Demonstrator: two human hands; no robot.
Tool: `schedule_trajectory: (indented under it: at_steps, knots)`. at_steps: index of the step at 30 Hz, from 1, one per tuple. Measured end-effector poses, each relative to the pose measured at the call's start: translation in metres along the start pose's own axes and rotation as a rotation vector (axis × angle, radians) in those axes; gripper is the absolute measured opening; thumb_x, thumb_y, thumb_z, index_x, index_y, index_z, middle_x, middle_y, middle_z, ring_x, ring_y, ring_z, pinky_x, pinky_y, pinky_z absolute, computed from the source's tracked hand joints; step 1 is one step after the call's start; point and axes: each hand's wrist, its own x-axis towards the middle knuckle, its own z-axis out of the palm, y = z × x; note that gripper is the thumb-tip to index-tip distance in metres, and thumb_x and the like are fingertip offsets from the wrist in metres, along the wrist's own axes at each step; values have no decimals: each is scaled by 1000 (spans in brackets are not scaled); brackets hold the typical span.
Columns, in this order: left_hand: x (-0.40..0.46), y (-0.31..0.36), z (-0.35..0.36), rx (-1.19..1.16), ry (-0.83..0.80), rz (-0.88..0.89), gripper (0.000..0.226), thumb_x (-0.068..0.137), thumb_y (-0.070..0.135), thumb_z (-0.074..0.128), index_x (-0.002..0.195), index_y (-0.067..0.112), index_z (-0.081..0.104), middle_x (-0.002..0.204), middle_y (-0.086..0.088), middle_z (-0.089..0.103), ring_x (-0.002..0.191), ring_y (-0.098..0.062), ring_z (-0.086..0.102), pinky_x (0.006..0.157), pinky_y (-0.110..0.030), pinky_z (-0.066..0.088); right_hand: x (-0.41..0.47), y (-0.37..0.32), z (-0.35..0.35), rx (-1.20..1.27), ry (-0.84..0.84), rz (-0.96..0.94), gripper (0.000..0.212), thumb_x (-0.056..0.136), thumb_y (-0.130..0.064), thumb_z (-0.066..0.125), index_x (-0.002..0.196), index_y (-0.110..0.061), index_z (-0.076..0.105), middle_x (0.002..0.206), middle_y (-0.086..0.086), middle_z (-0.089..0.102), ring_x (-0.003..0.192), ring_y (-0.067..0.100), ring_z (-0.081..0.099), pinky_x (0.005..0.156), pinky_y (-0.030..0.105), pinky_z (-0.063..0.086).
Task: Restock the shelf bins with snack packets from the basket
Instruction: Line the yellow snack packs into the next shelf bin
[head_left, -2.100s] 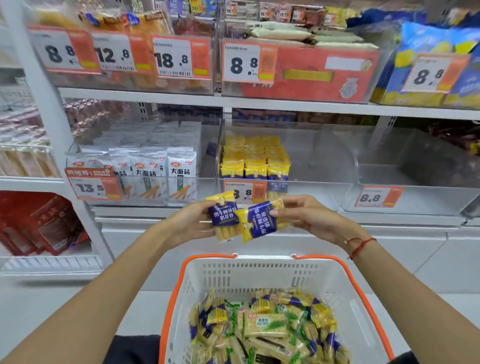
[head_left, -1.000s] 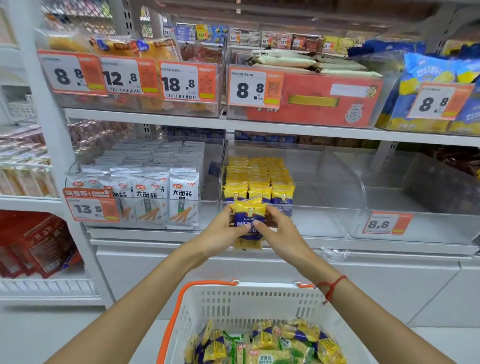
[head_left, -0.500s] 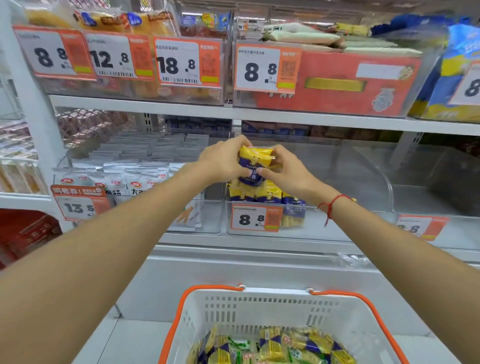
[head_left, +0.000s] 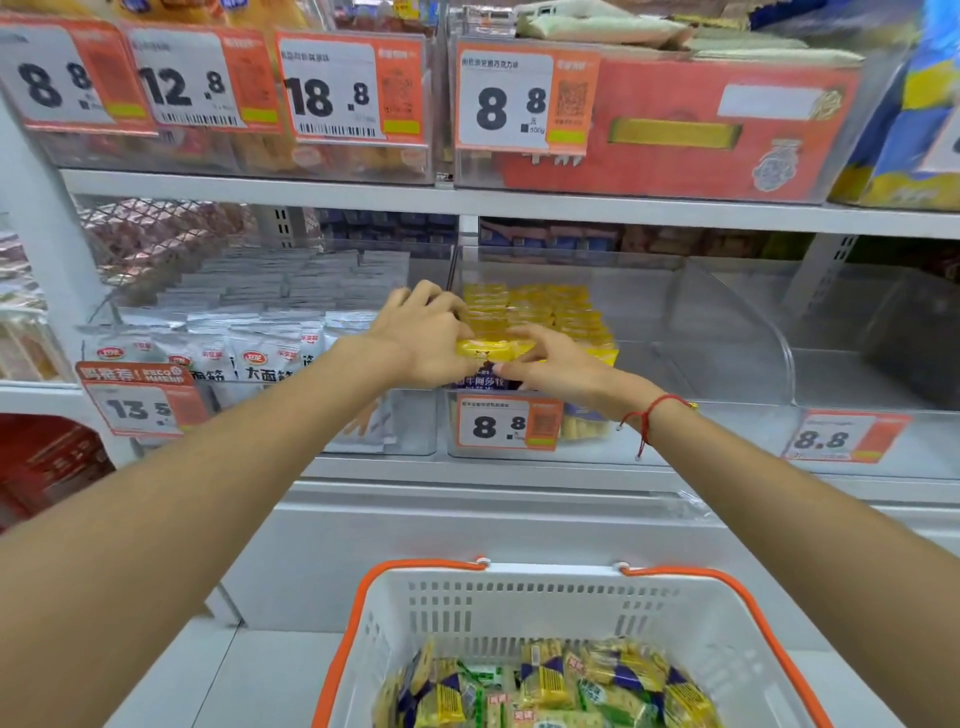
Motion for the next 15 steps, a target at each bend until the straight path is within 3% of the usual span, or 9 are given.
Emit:
schedule_trajectory:
  at_steps: [1, 3, 6, 8, 12, 15]
  knots:
    - [0, 0, -1, 0, -6, 6, 45, 96, 50, 39, 136, 34, 51, 149, 5, 33, 136, -20, 19, 109, -39, 15, -1, -1, 0, -6, 7, -23, 51, 92, -29, 59, 139, -22, 42, 111, 6, 61, 95, 18, 60, 83, 29, 48]
    - [-2, 0, -2, 15, 21, 33, 40, 100, 45, 33, 135, 34, 52, 147, 6, 38, 134, -20, 23, 108, -39, 16, 0, -1, 2, -109, 39, -86, 40, 94, -34, 55, 133, -24, 52, 116, 4, 63, 101, 18, 60, 89, 34, 50]
    - [-6, 0, -2, 2, 136, 54, 29, 96, 44, 48, 118, 36, 65, 129, 8, 54, 122, -19, 34, 99, -35, 25, 1, -1, 5, -154, 83, -60, 28, 94, -37, 55, 110, -20, 70, 111, 3, 69, 106, 21, 60, 93, 40, 49]
    - [-8, 4, -3, -5, 149, 28, 24, 91, 44, 58, 109, 33, 70, 117, 7, 61, 117, -18, 36, 94, -33, 27, 2, -2, 8, -189, 139, -49, 24, 90, -35, 62, 104, -20, 73, 111, 3, 69, 106, 18, 60, 88, 32, 48]
    - [-7, 10, -6, 288, 71, 111, 25, 93, 40, 55, 109, 28, 69, 117, 6, 60, 120, -20, 35, 92, -32, 28, 7, -8, 17, -261, 306, -30, 21, 76, -35, 78, 91, -22, 73, 79, -9, 58, 84, 12, 54, 68, 25, 37]
    - [-3, 12, -8, 430, 45, 170, 26, 95, 37, 50, 111, 24, 67, 120, 6, 58, 122, -20, 34, 94, -33, 28, 12, -8, 18, -245, 262, 16, 10, 74, -32, 80, 73, -25, 72, 61, -14, 55, 73, 11, 56, 60, 23, 37]
